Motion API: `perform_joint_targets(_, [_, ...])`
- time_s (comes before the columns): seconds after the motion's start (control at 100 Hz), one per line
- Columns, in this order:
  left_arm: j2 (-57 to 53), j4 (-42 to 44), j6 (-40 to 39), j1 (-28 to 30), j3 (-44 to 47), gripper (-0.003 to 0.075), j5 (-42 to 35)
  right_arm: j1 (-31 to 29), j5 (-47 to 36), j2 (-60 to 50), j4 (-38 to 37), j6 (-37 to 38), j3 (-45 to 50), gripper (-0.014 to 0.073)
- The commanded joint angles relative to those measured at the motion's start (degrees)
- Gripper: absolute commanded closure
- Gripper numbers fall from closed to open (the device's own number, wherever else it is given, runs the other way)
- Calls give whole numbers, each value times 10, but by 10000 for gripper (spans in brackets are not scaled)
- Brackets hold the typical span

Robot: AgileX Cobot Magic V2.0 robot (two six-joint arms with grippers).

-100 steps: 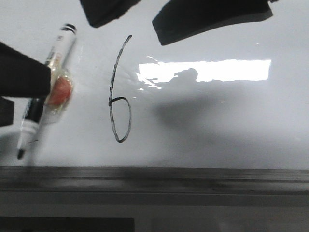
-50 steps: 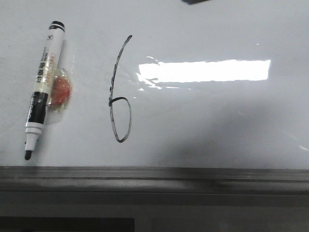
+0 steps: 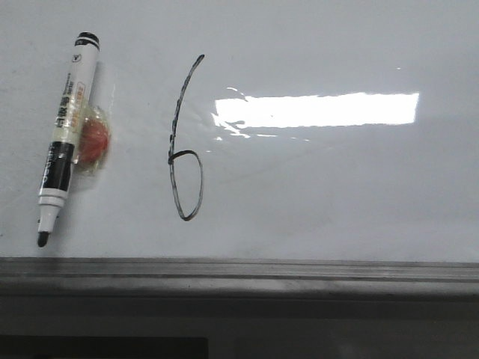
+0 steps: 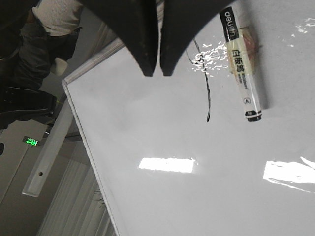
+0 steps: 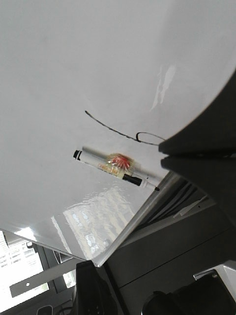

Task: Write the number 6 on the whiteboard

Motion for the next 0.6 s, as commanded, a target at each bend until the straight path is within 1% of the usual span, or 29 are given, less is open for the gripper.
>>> perform_joint_targets(0.0, [4,3,3,-4,-12,739,-38,-4,-49,-26,-1,-5,4,664])
perform_joint_targets(0.25, [4,3,3,-4,-12,739,-38,-4,-49,-42,-1,-5,31,664])
perform_joint_targets(0.59, [4,3,3,-4,-7,739,-38,-4,-49,-42,-1,-5,31,664])
